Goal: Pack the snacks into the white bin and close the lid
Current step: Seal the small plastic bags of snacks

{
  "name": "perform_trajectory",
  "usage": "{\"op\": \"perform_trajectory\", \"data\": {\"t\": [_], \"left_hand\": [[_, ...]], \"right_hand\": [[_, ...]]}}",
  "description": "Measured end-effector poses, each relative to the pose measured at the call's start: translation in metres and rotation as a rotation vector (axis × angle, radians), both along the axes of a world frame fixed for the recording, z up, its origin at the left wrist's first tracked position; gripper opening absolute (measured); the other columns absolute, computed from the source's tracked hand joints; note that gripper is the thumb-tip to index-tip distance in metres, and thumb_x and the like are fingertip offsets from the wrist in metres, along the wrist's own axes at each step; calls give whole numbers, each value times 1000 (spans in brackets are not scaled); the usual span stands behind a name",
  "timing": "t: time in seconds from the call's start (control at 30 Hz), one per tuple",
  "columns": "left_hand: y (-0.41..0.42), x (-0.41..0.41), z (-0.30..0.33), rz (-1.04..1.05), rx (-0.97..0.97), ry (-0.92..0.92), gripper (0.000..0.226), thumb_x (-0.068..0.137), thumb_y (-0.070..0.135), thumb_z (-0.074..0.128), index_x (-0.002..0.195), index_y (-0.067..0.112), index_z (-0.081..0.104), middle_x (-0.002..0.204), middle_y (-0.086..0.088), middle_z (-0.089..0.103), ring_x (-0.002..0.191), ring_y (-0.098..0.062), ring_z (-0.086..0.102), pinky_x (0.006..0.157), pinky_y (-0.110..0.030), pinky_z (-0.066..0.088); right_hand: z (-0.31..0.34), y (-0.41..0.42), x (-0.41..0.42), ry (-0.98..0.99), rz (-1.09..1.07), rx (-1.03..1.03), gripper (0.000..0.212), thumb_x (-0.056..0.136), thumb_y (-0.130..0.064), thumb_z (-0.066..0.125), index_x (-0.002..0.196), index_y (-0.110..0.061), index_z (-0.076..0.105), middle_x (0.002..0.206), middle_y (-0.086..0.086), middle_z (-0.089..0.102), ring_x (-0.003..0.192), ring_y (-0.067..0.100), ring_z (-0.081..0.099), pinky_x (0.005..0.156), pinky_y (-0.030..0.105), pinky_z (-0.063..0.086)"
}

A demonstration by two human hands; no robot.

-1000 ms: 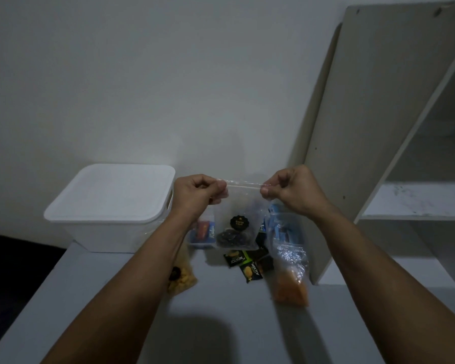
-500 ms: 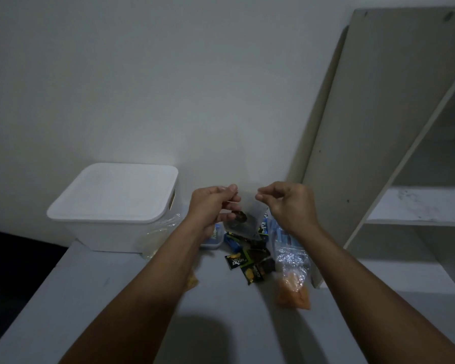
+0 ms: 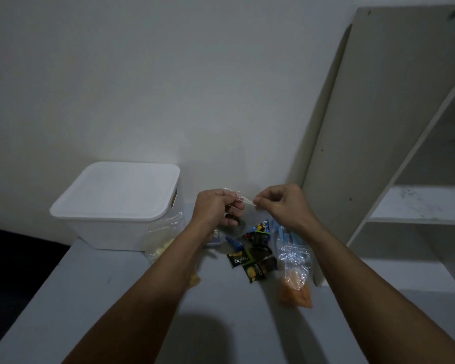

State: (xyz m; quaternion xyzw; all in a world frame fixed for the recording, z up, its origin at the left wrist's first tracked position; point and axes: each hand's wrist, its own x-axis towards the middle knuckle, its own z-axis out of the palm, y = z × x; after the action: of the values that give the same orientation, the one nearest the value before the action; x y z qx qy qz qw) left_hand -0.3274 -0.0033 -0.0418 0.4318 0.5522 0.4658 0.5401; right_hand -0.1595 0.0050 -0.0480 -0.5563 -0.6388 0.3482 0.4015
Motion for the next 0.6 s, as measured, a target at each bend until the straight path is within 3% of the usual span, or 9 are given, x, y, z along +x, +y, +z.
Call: {"op": "perform_trajectory", "data": {"t": [0.13,0.23,0.33,0.47,0.53,0.6], "left_hand": [[1,-1,-3,87,-34,31,18,87,7,50,81,-3,65,71,-15,64,57,-25,60,46,-29,50],[6,-12,-15,268,-2,51,13,83,5,49,81,11,61,81,-9,60,68,-23,57,56,-32,51],[1,-27,-24,136,92,187,29,81,-3,54,99,17,65,99,-3,63,84,-16,60,76,-32,52],[-13,-42,-33,90,85,156,9,84,-5,63,85,3,68,76,-10,70,62,-9,67,61,-27,54],[-21,-50,-38,123,37,105,9,86,-5,62,81,1,65,71,-10,68,55,-9,67,52,-25,55],[-28,-60,-45,165,6,97,10,87,-6,61,80,1,64,71,-9,67,51,-5,66,47,-22,56]], "right_hand": [[0,2,-5,38,-6,-53,10,85,-7,68,82,0,74,81,16,74,73,25,67,81,43,56],[-3,5,-6,25,22,-91,9,85,-7,68,80,-2,74,80,16,74,75,23,67,82,43,56],[-6,9,-3,51,81,-168,13,84,-3,67,73,-7,73,70,11,72,67,18,70,75,42,56],[-8,5,-7,103,142,-229,11,86,-7,66,83,3,70,76,15,70,59,9,66,58,27,53],[-16,3,-11,43,185,-246,17,82,-20,73,83,-3,72,80,12,71,66,10,66,57,26,52],[-31,3,-19,-70,246,-262,9,79,-17,78,83,-11,72,79,6,70,70,13,66,60,29,53]]}}
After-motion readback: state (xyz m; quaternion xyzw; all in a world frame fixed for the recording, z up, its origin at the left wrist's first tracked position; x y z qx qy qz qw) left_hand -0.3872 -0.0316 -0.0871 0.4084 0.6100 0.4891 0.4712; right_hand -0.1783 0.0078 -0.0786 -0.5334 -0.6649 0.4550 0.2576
